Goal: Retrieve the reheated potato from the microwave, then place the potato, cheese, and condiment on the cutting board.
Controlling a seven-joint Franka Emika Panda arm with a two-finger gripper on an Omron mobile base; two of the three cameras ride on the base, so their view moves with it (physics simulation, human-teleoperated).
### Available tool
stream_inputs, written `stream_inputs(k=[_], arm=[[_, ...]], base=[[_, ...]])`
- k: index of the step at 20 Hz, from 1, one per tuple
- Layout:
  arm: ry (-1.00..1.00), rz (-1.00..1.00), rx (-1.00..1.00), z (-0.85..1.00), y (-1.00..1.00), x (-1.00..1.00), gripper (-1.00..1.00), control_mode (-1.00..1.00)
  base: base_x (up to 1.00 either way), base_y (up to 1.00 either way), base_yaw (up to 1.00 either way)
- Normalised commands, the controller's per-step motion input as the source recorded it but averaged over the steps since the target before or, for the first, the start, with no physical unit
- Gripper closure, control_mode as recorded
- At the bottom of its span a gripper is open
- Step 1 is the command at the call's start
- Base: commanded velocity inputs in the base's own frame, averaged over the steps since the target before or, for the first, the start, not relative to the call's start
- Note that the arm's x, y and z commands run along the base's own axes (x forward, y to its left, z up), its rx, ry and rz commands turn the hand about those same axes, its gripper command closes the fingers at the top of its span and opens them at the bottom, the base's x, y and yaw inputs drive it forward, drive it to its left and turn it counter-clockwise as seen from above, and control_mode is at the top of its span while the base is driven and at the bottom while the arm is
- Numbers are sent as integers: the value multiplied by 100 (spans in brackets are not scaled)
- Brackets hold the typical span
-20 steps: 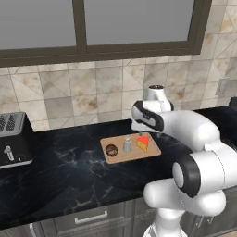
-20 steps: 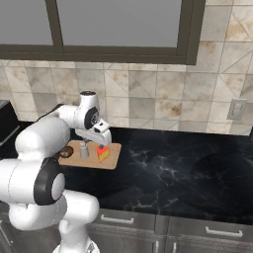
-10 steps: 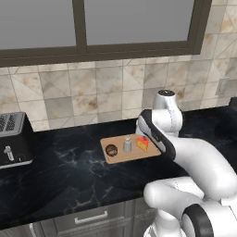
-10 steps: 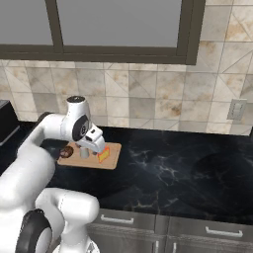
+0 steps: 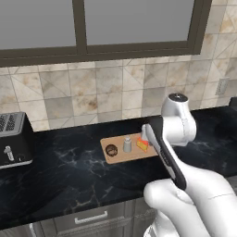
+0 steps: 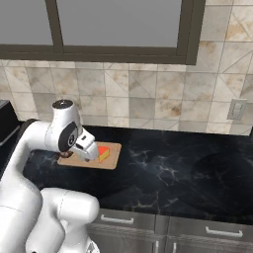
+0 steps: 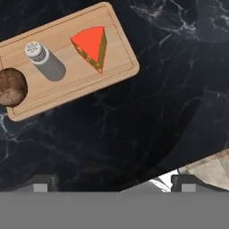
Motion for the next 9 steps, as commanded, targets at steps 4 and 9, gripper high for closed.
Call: stream_inputs(k=[4, 9], arm=[[-21, 7, 0, 29, 9, -65, -100, -100], [-28, 11, -2, 29, 9, -59, -100, -100]], base=[[0, 0, 0], [0, 0, 0]])
